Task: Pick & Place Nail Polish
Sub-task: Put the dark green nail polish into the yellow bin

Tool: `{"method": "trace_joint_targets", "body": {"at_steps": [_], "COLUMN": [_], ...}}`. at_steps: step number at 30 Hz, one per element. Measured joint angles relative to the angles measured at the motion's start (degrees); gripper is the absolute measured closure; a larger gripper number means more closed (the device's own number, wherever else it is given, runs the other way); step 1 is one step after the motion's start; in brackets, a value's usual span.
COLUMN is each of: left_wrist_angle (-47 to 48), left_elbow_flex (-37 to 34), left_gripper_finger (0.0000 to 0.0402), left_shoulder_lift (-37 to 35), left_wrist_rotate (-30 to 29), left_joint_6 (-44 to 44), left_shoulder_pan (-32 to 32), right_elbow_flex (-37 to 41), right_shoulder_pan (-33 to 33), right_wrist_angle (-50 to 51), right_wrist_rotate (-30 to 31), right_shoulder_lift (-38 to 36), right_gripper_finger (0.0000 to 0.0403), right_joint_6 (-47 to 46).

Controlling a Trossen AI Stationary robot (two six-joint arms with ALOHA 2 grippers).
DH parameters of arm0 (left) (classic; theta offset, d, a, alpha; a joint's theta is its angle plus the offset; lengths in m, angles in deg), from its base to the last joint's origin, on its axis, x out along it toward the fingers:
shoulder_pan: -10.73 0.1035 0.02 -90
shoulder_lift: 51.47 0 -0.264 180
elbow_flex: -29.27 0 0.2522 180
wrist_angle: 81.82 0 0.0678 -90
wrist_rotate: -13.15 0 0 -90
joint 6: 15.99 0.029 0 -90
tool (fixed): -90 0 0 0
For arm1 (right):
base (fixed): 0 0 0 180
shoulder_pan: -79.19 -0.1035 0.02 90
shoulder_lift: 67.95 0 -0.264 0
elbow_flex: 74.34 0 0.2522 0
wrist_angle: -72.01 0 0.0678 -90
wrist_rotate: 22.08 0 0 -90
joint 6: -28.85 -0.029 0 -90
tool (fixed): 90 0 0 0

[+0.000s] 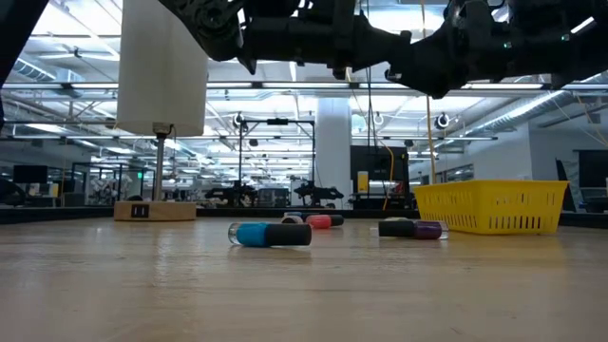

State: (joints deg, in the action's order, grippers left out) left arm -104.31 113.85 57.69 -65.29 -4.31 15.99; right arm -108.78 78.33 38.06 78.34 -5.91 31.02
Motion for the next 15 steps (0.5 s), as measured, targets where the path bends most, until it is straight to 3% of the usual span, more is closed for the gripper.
{"method": "trace_joint_targets", "body": {"at_steps": [7,15], "left_wrist_angle": [0.1,-0.3], "left_elbow_flex": [0.0,0.0], "left_gripper_finger": [0.0362,0.0362], "left_shoulder_lift": [0.0,0.0], "left_wrist_rotate": [0.0,0.4], "left_joint_6": [0.0,-0.4], "left_shoulder_pan": [0.0,0.1], "right_elbow_flex": [0.0,0.0], "right_shoulder_pan": [0.0,0.0], "right_wrist_angle": [0.0,-0.1], "right_wrist_rotate": [0.0,-0.3], "right_shoulder_lift": [0.0,0.0], "right_gripper_finger": [0.0181,0.0279], "right_joint_6": [0.1,0.2]}}
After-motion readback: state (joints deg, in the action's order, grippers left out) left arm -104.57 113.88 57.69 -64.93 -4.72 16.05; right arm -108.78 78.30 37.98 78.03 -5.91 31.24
